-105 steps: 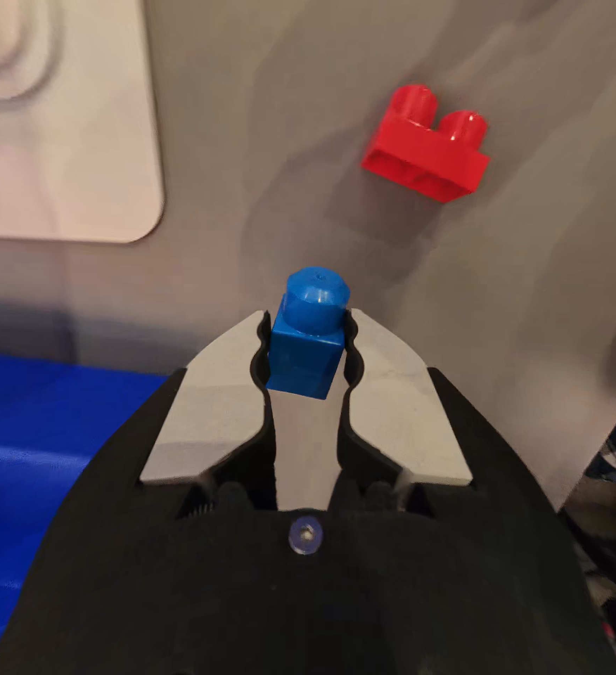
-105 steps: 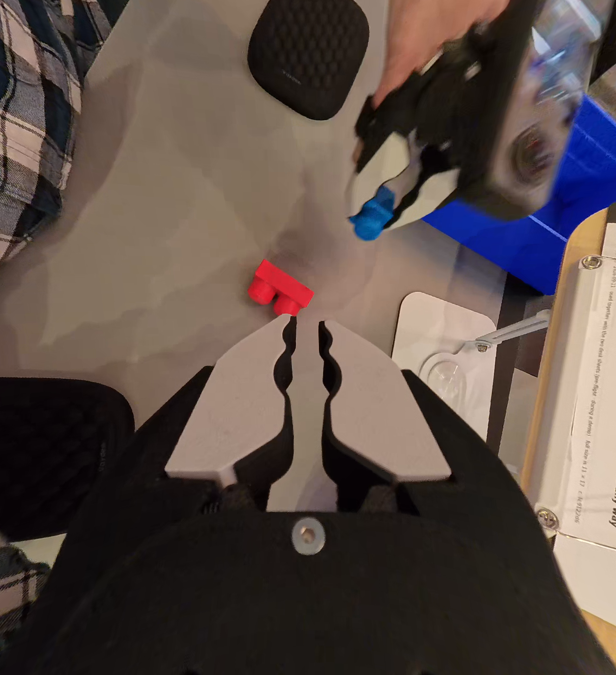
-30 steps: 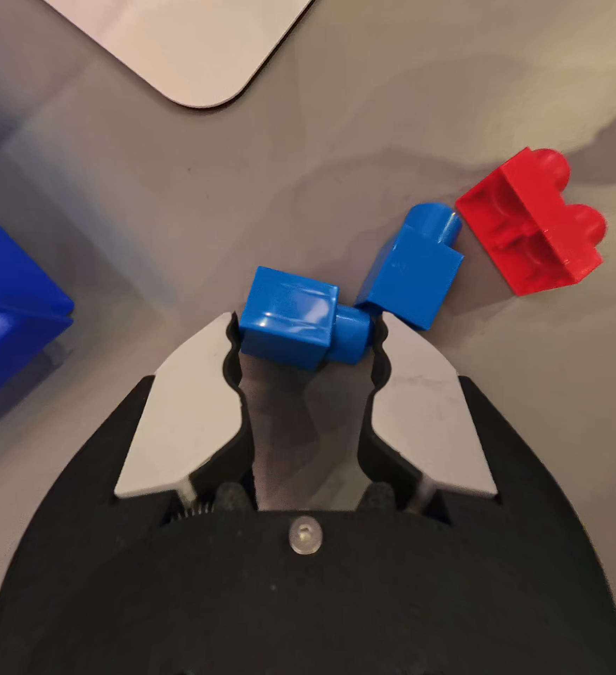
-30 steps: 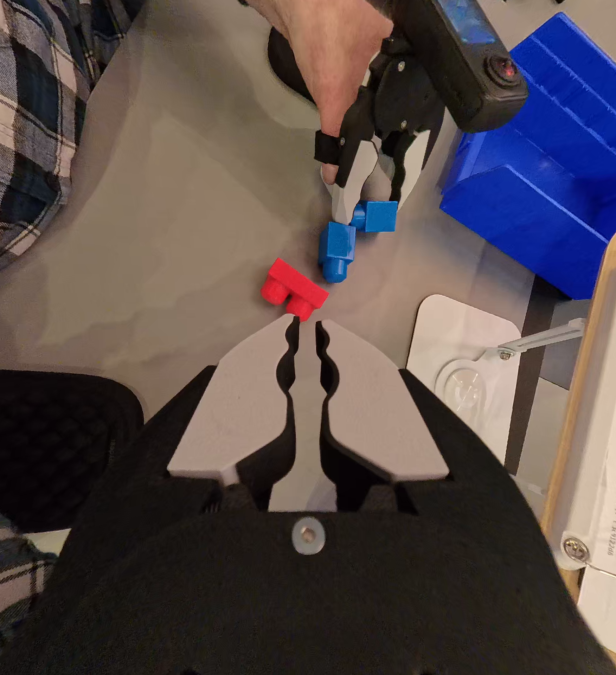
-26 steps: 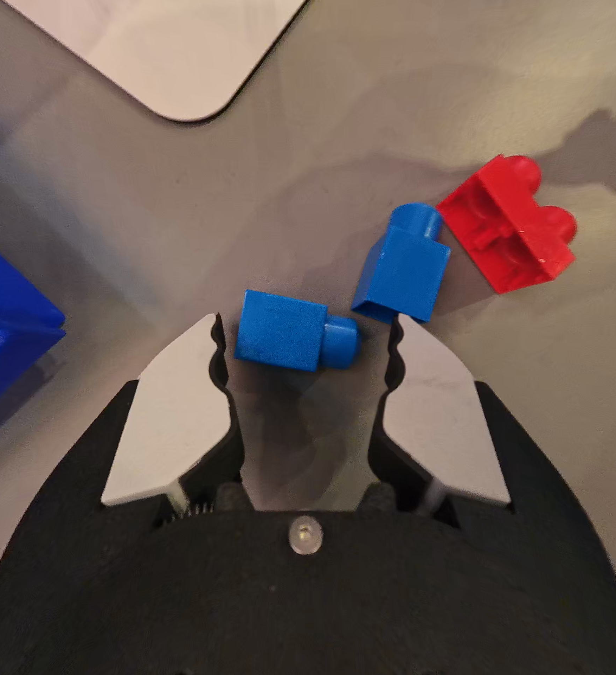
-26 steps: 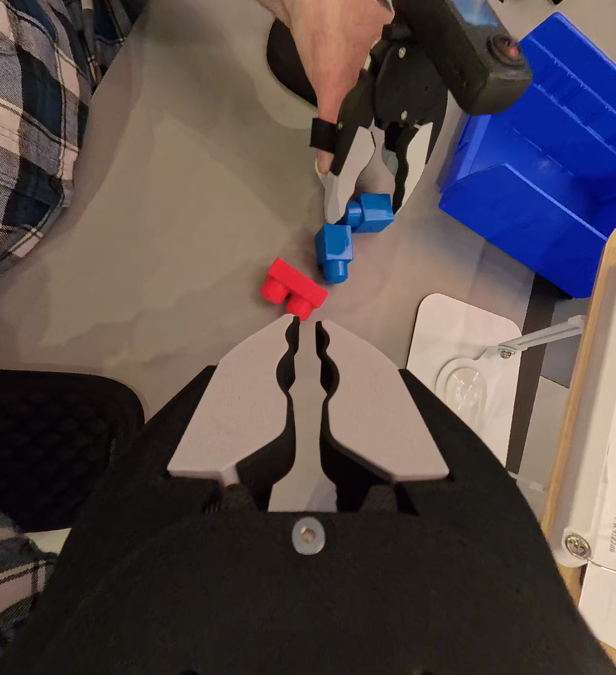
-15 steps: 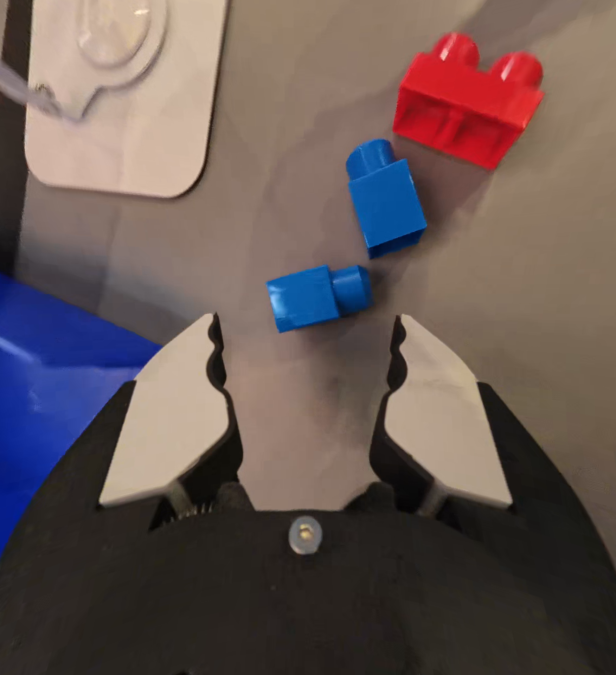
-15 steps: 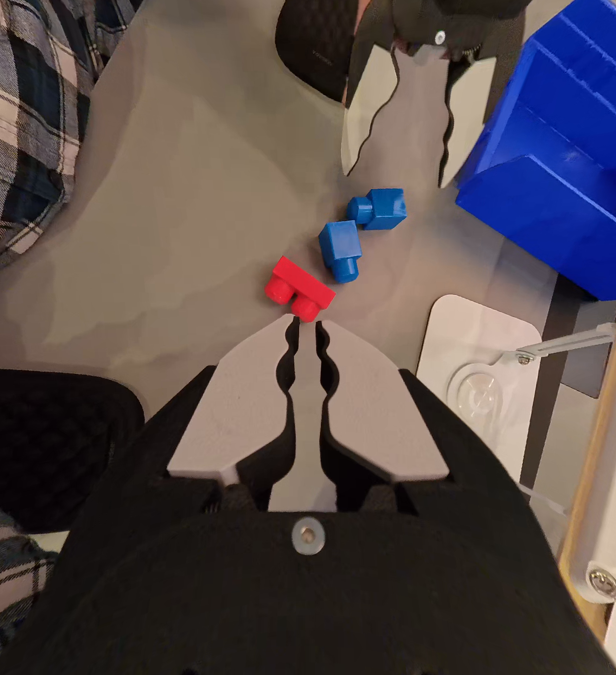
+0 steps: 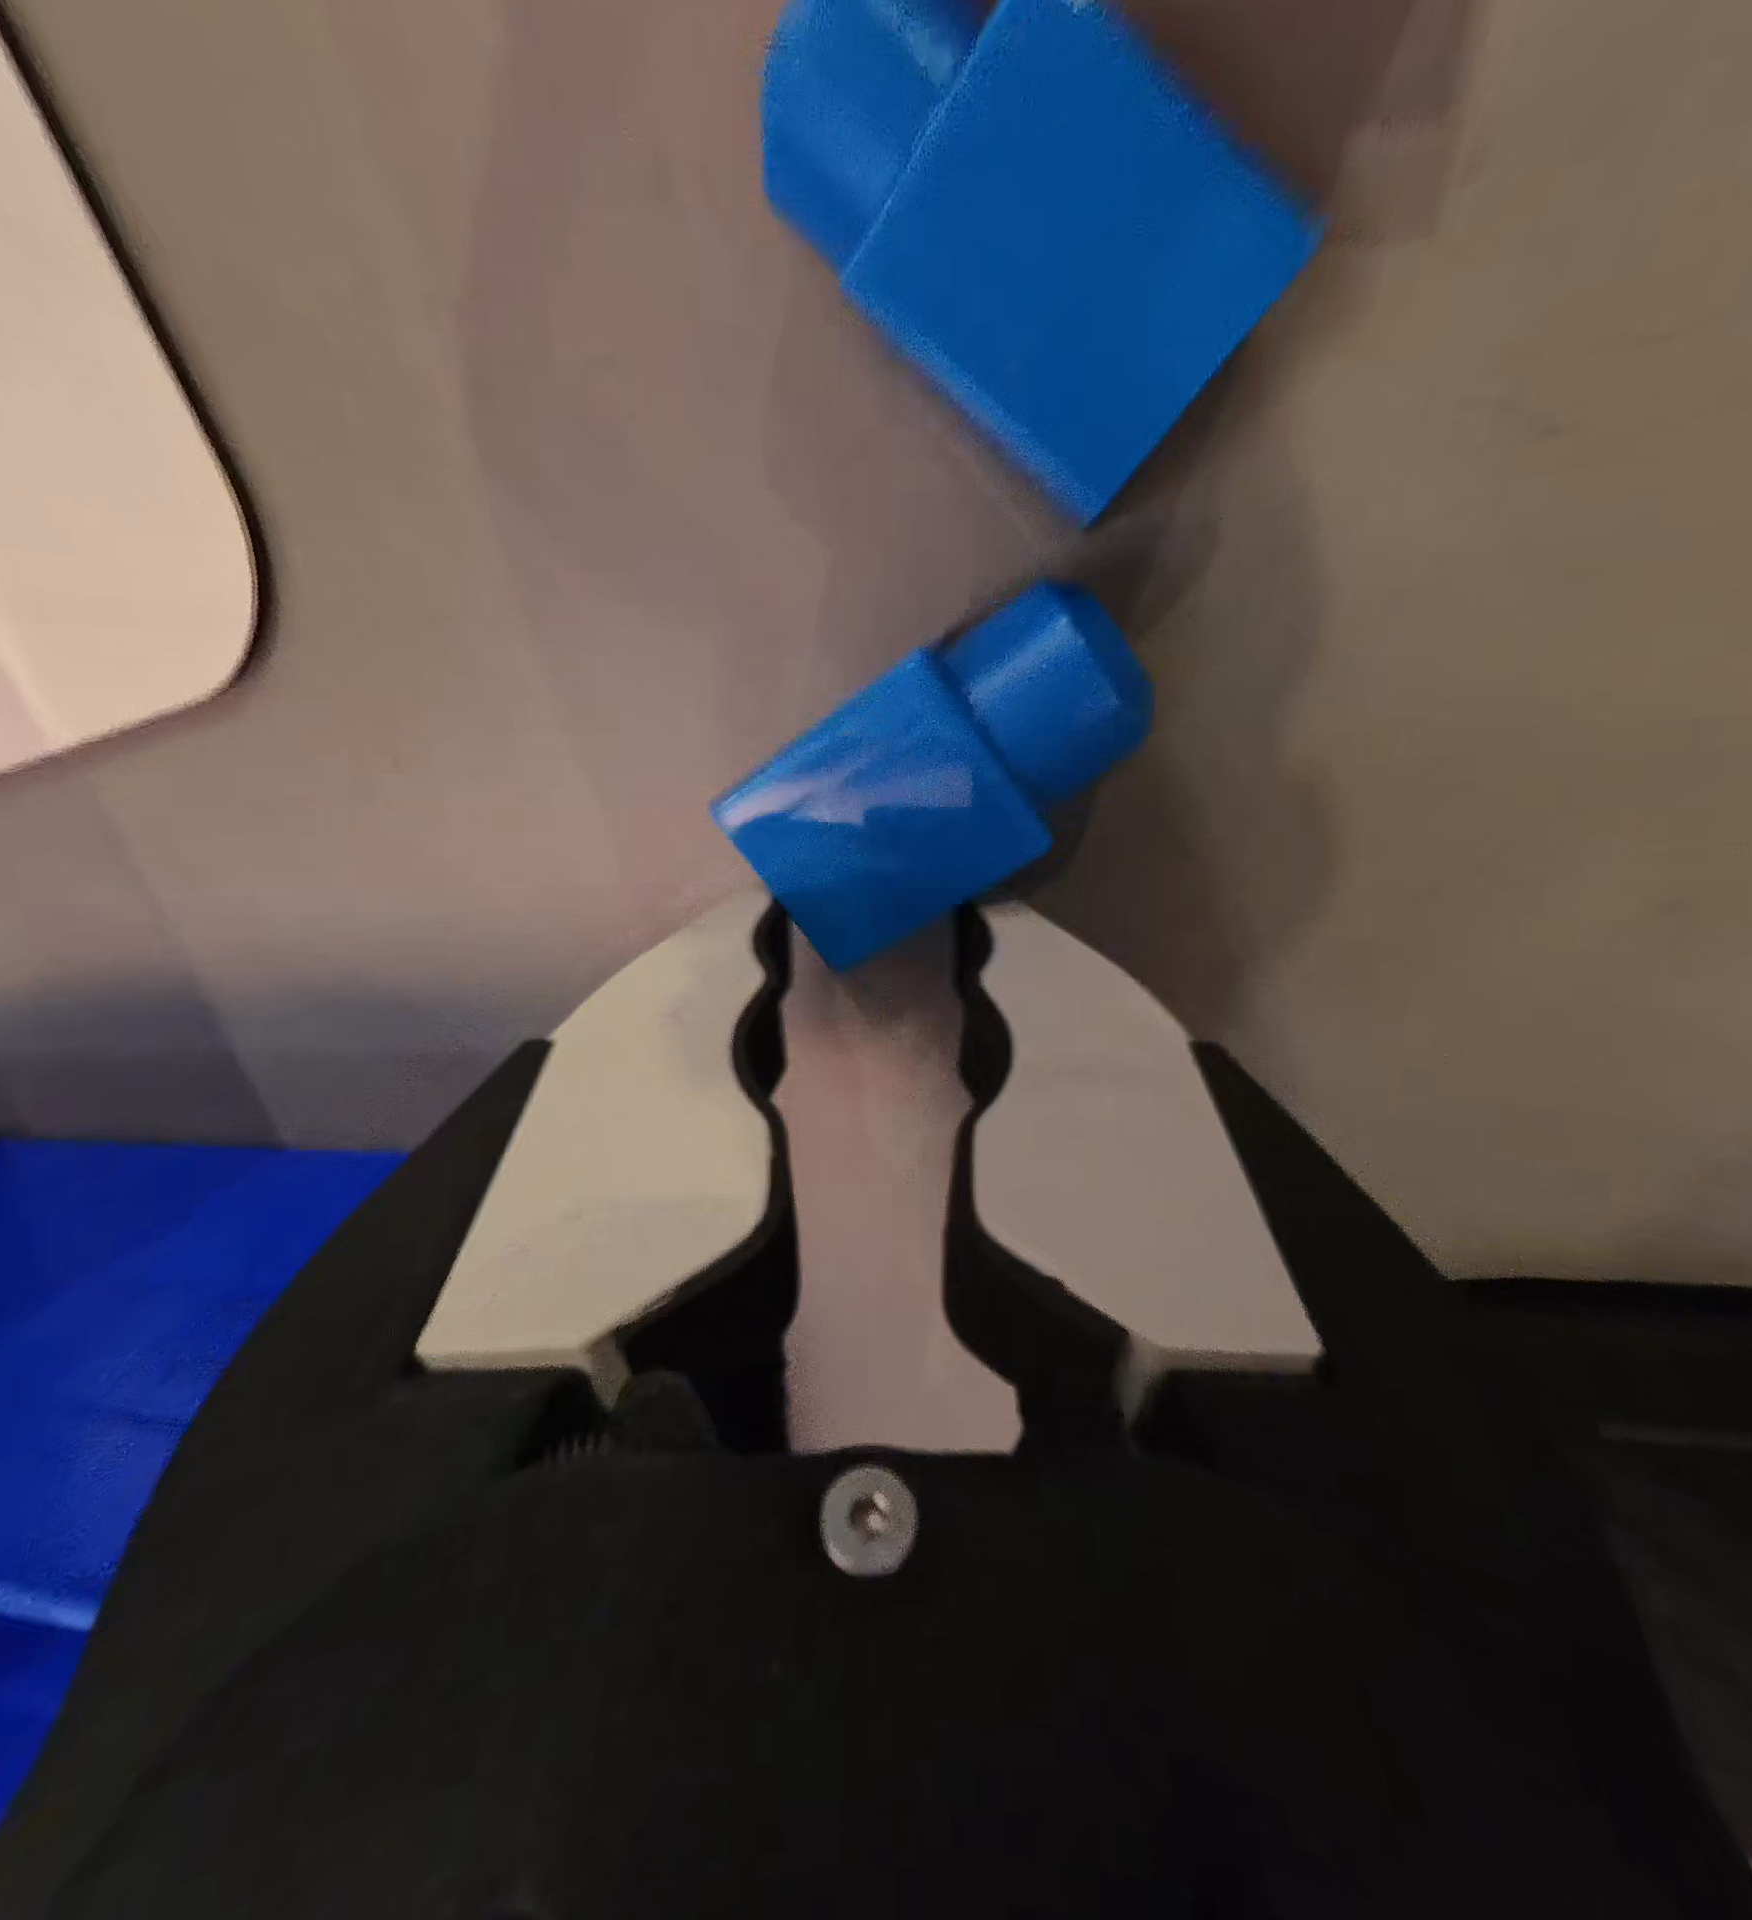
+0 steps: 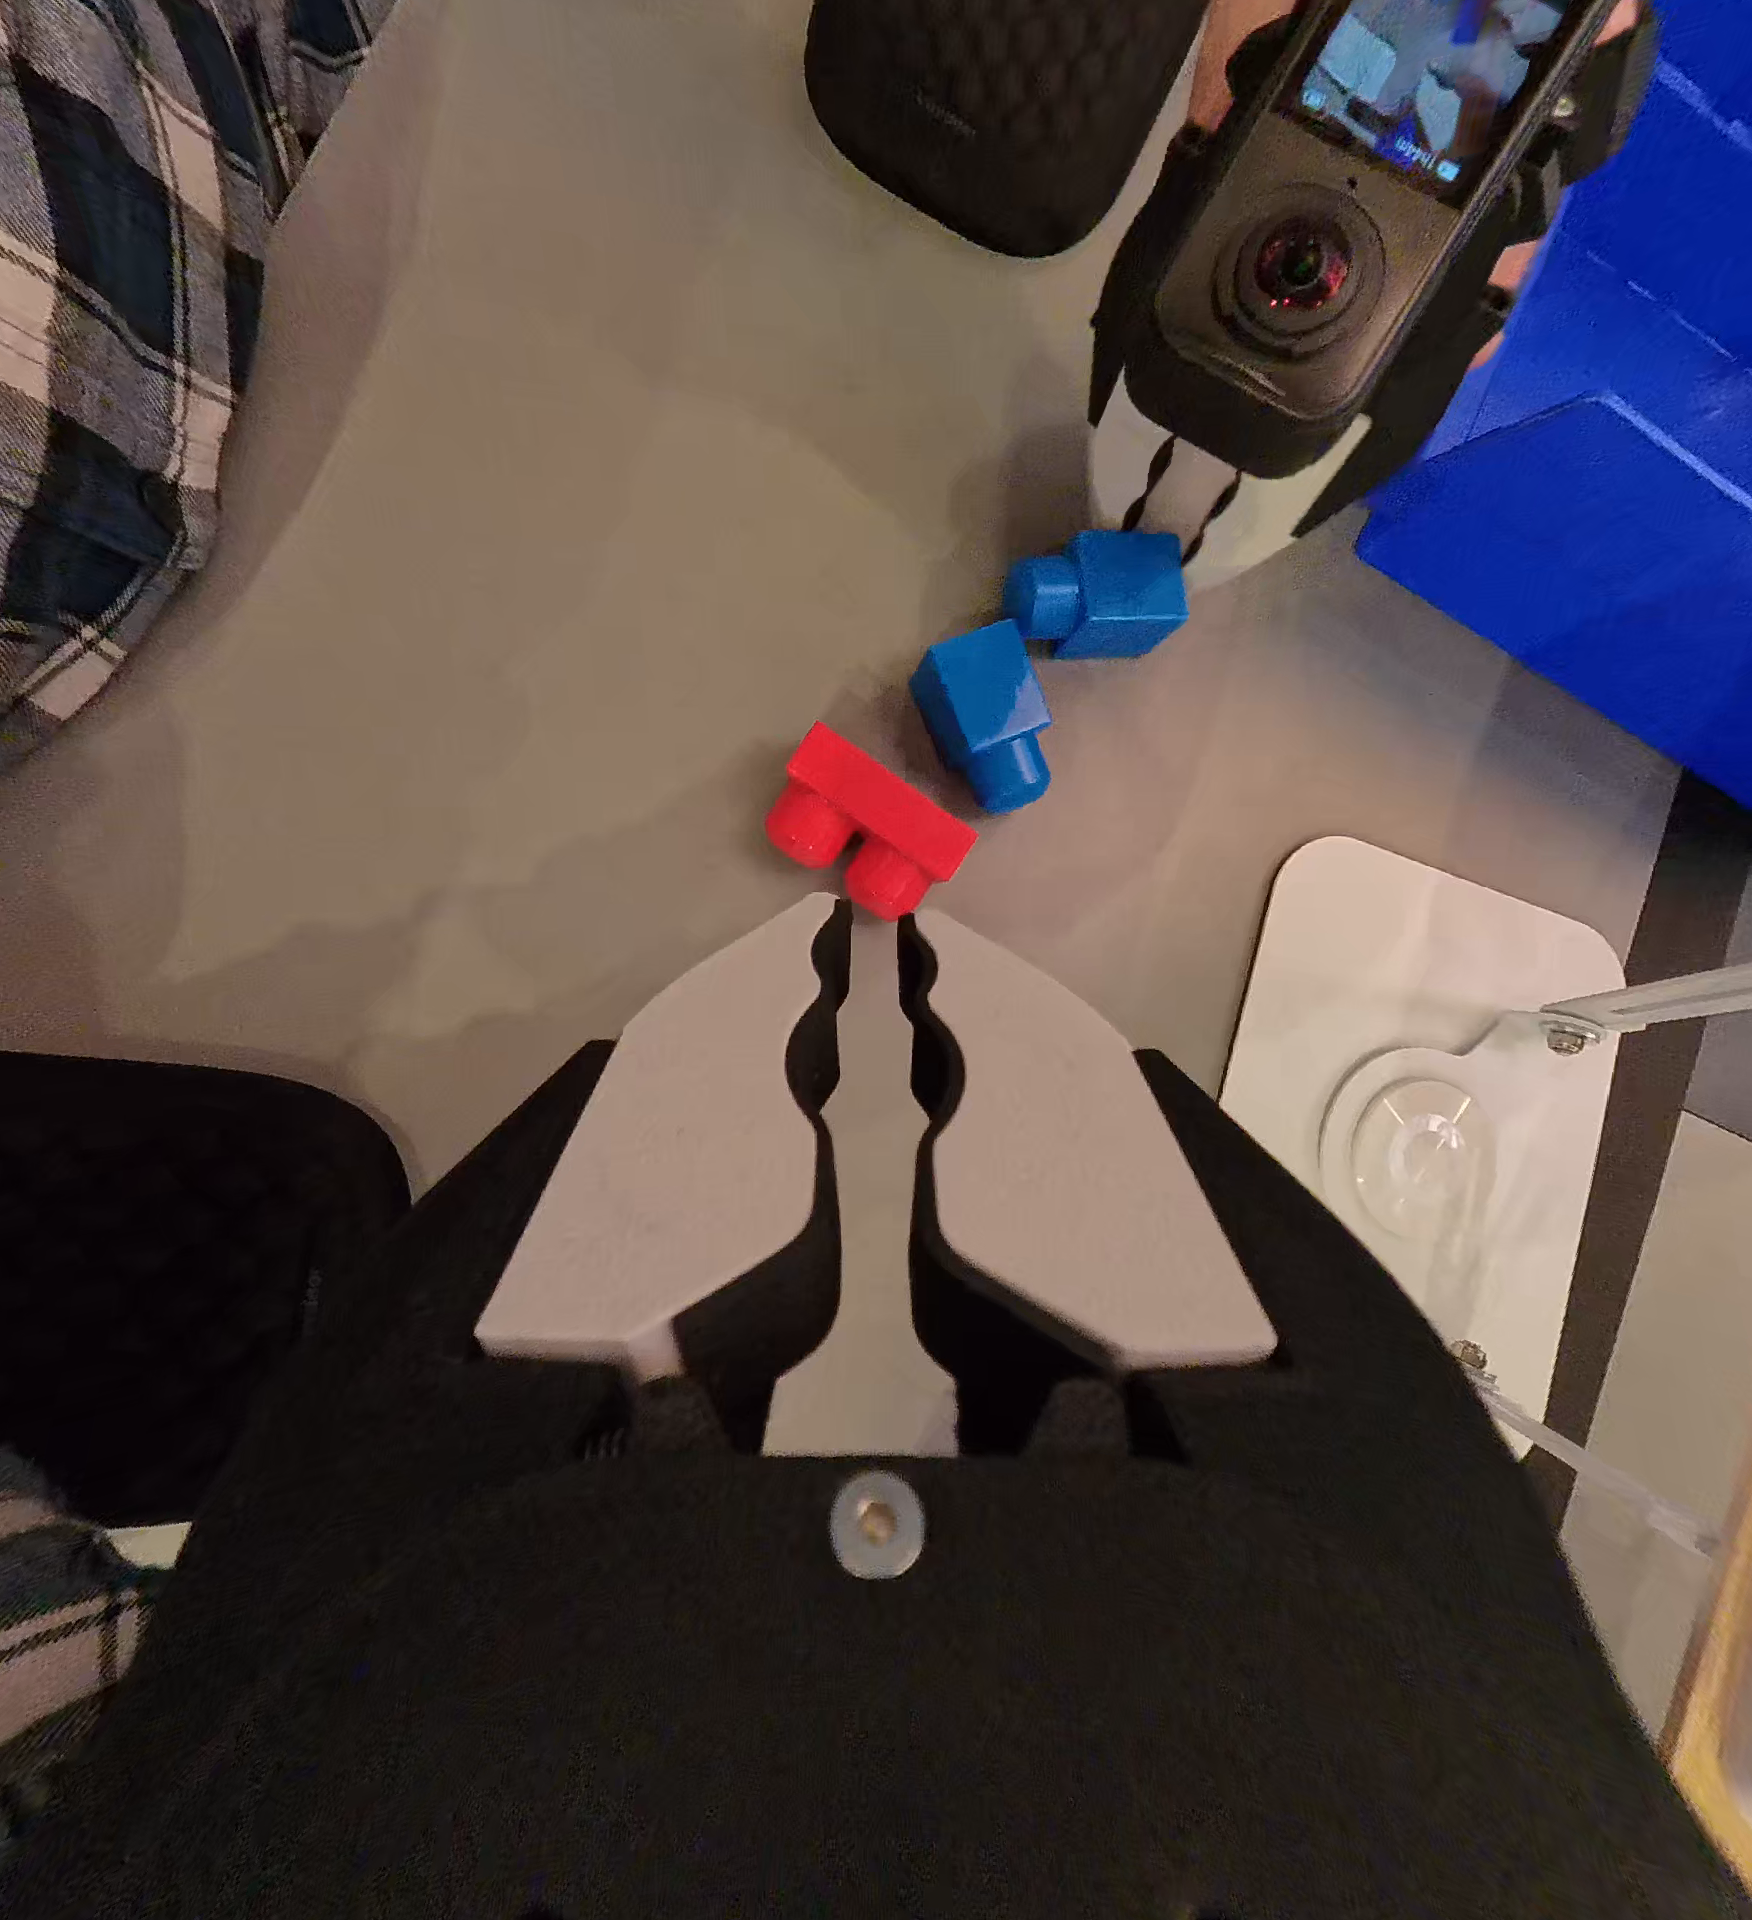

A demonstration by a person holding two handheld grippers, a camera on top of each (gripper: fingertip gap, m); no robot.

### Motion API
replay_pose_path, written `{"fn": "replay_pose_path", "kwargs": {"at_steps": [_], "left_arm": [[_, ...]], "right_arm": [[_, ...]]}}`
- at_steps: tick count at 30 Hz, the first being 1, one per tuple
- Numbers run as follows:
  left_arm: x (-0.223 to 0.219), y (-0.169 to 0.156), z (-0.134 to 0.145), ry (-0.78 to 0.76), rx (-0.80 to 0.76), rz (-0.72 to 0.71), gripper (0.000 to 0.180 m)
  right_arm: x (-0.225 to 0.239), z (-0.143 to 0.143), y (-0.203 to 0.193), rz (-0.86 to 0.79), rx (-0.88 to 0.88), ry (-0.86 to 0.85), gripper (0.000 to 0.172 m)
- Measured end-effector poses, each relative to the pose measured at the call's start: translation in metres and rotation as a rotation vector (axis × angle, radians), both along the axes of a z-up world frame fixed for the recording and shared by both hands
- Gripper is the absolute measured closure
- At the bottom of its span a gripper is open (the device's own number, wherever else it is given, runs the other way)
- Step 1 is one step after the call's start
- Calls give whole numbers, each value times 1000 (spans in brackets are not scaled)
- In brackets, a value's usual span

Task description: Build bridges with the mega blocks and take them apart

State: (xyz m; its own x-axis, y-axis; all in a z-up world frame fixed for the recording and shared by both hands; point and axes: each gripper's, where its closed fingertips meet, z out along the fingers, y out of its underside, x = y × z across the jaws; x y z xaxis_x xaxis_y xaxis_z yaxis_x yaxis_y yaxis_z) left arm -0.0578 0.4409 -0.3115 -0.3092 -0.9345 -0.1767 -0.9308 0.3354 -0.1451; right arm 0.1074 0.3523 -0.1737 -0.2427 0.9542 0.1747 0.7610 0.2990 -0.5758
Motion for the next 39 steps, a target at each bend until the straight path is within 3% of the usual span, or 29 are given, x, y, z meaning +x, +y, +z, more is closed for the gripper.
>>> {"fn": "replay_pose_path", "kwargs": {"at_steps": [4, 7, 10, 11, 14, 16, 19, 23, 26, 27, 30, 33, 39], "left_arm": [[-4, -1, -1, -13, -1, 163, 174], [-7, -5, 1, -20, 2, 239, 169], [1, -22, 12, -114, -90, 273, 166], [1, -19, 16, -139, -58, 282, 164], [-7, -10, 20, -153, 2, 287, 142], [-2, -20, 21, -200, -54, 232, 129], [16, -33, 31, -285, -33, 78, 127], [29, -30, 29, -193, 81, -92, 119], [34, -31, 20, -113, 49, -168, 124], [35, -30, 18, -92, 57, -195, 133], [40, -31, 17, -96, 17, -195, 142], [38, -20, 18, -116, 34, -86, 143], [35, -12, 20, -208, -115, 457, 144]], "right_arm": [[2, 1, 1, -5, -1, 3, 163], [2, 0, 2, -6, -3, 1, 163], [2, 0, 1, -7, -1, -1, 163], [2, 1, 1, -7, -1, 1, 163], [2, 1, 1, -6, 1, 1, 163], [2, 2, 0, -4, 3, 0, 163], [1, 2, -1, 0, 3, -1, 163], [0, 1, -2, 5, -3, -3, 163], [-1, -1, -2, 7, -5, -11, 163], [0, -1, -2, 6, -4, -12, 163], [1, 1, -1, 3, -3, -7, 164], [2, 1, 0, -2, -10, -3, 164], [-1, -3, -1, 8, -17, -14, 164]]}}
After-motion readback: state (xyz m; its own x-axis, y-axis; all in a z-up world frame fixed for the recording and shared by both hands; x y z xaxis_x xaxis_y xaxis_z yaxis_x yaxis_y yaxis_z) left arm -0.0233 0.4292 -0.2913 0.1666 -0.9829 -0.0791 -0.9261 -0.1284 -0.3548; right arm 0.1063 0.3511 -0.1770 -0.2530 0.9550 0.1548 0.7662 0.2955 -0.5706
